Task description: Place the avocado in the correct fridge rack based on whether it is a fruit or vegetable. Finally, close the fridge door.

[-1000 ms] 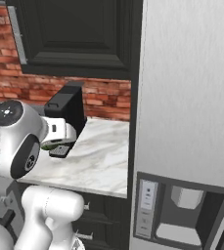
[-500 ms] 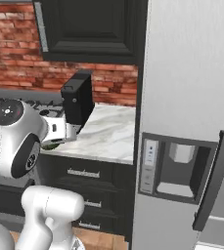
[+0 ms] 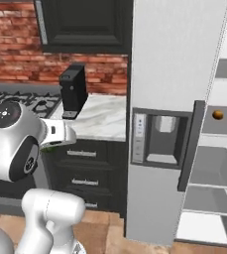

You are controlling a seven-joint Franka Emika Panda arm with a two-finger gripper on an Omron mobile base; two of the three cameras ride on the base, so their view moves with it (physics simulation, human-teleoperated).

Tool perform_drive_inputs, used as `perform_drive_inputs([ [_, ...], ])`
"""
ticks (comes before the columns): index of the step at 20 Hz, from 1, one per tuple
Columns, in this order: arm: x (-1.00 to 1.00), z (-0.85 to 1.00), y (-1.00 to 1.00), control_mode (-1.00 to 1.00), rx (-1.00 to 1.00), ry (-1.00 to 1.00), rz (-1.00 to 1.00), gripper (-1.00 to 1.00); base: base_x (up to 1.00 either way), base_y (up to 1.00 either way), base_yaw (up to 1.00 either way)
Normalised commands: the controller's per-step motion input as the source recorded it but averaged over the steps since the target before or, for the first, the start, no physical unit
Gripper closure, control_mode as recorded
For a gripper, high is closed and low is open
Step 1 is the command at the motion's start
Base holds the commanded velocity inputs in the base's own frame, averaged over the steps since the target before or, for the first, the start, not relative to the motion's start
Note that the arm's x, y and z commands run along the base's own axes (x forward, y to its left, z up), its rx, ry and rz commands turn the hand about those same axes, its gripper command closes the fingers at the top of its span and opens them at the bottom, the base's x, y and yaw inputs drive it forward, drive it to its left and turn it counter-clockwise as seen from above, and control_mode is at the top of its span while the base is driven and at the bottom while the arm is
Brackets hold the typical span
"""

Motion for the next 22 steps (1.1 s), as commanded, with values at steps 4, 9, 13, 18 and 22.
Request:
perform_drive_inputs([
  [4, 0.00, 0.00, 0.00, 1.00, 0.00, 0.00, 0.00, 1.00, -0.15, -0.84, -0.22],
  [9, 0.00, 0.00, 0.00, 1.00, 0.00, 0.00, 0.00, 1.00, -0.01, -0.98, -0.16],
  [13, 0.00, 0.00, 0.00, 1.00, 0.00, 0.00, 0.00, 1.00, 0.00, -0.97, -0.14],
  [18, 0.00, 0.00, 0.00, 1.00, 0.00, 0.00, 0.00, 1.00, 0.00, -0.86, -0.03],
  [22, 0.00, 0.00, 0.00, 1.00, 0.00, 0.00, 0.00, 1.00, 0.01, -0.67, 0.10],
])
